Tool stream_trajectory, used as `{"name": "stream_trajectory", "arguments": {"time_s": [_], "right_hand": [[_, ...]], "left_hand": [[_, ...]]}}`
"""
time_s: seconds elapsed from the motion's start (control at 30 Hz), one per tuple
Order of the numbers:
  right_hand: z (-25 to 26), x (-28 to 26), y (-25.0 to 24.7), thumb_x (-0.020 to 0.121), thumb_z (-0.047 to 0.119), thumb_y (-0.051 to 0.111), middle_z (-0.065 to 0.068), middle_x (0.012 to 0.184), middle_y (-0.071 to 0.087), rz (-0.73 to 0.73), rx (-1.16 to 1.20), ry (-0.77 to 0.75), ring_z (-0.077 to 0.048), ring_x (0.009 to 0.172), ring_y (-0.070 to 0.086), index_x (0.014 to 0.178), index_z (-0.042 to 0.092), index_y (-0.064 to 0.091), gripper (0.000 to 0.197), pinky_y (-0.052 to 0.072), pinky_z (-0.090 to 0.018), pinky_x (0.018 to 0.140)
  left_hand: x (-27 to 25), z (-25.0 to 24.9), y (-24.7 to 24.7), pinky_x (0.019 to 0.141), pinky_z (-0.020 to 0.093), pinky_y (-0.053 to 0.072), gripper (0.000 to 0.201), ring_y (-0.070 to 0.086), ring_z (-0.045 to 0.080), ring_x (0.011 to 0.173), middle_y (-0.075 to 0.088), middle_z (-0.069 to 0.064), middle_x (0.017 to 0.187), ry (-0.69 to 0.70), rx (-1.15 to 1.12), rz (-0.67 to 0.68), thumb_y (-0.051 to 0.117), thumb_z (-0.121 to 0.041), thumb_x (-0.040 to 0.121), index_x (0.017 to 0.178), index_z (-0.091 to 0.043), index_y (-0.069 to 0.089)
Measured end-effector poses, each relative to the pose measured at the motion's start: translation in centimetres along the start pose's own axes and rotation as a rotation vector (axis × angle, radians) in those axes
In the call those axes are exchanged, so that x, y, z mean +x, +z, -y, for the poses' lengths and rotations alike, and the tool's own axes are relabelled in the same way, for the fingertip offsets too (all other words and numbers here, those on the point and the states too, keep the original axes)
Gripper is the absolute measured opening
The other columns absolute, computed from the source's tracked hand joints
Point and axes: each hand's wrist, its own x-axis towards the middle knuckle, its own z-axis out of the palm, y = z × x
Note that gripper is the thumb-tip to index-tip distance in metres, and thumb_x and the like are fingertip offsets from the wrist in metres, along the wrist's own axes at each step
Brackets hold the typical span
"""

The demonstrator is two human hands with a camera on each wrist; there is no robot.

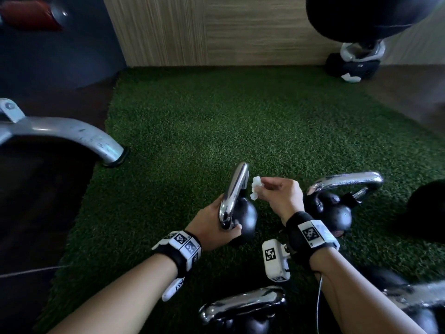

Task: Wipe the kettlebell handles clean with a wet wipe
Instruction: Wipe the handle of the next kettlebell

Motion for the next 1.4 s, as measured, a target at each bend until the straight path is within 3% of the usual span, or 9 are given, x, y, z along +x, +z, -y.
{"name": "stream_trajectory", "arguments": {"time_s": [0.17,0.27,0.43,0.63,0.7,0.8,0.97,1.2,1.4], "right_hand": [[0.4,-0.7,1.6,0.077,0.032,0.089,0.004,0.095,0.080,0.014,-0.159,-0.071,-0.011,0.088,0.074,0.105,0.021,0.081,0.032,0.057,-0.027,0.088],[1.1,-0.8,1.8,0.077,0.028,0.089,0.000,0.100,0.080,0.006,-0.170,-0.086,-0.012,0.092,0.074,0.106,0.016,0.081,0.032,0.057,-0.031,0.094],[2.8,0.0,2.3,0.080,0.031,0.083,0.007,0.092,0.080,-0.102,-0.063,-0.179,-0.010,0.086,0.074,0.099,0.023,0.083,0.021,0.061,-0.039,0.088],[2.6,0.4,1.6,0.081,0.023,0.085,0.003,0.087,0.079,0.028,-0.084,-0.124,-0.013,0.084,0.076,0.102,0.018,0.082,0.021,0.061,-0.041,0.090],[3.2,0.3,1.6,0.080,0.030,0.084,0.001,0.094,0.080,-0.013,-0.070,-0.222,-0.015,0.084,0.075,0.105,0.020,0.081,0.027,0.062,-0.041,0.085],[4.2,-0.2,1.5,0.085,0.016,0.082,-0.001,0.104,0.078,-0.064,-0.131,-0.405,-0.013,0.087,0.072,0.109,0.013,0.080,0.024,0.056,-0.028,0.085],[4.8,0.5,0.6,0.088,0.014,0.079,-0.001,0.112,0.076,-0.010,-0.194,-0.480,-0.010,0.092,0.066,0.114,0.012,0.078,0.026,0.044,-0.006,0.082],[4.4,-1.7,1.0,0.083,0.015,0.080,0.022,0.096,0.068,0.165,-0.164,-0.684,-0.002,0.080,0.065,0.106,0.039,0.074,0.033,0.053,-0.024,0.073],[7.4,-2.6,-0.9,0.077,0.025,0.087,0.012,0.089,0.069,0.206,-0.227,-0.559,0.004,0.071,0.060,0.099,0.022,0.082,0.022,0.045,-0.009,0.066]], "left_hand": [[0.6,1.2,0.0,0.088,0.017,0.046,0.068,0.068,0.015,0.107,0.063,-0.015,0.111,0.018,0.026,0.052,0.077,-0.045,0.079,0.139,-0.031,0.048],[0.7,1.7,0.2,0.091,0.019,0.049,0.070,0.068,0.014,0.106,0.066,-0.014,0.111,0.016,-0.001,0.035,0.078,-0.045,0.078,0.139,-0.030,0.048],[0.9,1.9,0.4,0.088,0.026,0.055,0.053,0.071,0.020,0.098,0.058,-0.022,0.081,0.021,0.003,0.067,0.076,-0.043,0.075,0.120,-0.024,0.056],[1.2,2.4,0.1,0.103,0.028,0.050,0.089,0.065,0.012,0.115,0.060,-0.010,0.137,0.136,0.036,0.102,0.085,-0.052,0.072,0.147,-0.031,0.043],[1.2,2.6,0.3,0.104,0.024,0.048,0.089,0.063,0.006,0.112,0.059,-0.014,0.133,0.147,0.071,0.088,0.086,-0.053,0.071,0.146,-0.029,0.044],[1.5,3.3,0.9,0.106,0.026,0.048,0.087,0.059,-0.003,0.105,0.059,-0.020,0.119,0.142,0.074,0.064,0.079,-0.064,0.069,0.141,-0.023,0.050],[1.7,3.5,1.3,0.107,0.023,0.047,0.086,0.060,0.002,0.111,0.060,-0.012,0.133,0.147,0.115,0.062,0.077,-0.066,0.071,0.142,-0.027,0.049],[1.8,4.1,1.3,0.111,0.021,0.043,0.088,0.056,-0.008,0.119,0.056,-0.026,0.133,0.094,0.045,0.092,0.077,-0.069,0.070,0.145,-0.039,0.043],[2.5,3.6,0.8,0.094,0.001,0.034,0.073,0.054,-0.022,0.106,0.062,-0.029,0.119,0.007,-0.007,0.122,0.085,-0.057,0.070,0.133,-0.038,0.054]]}}
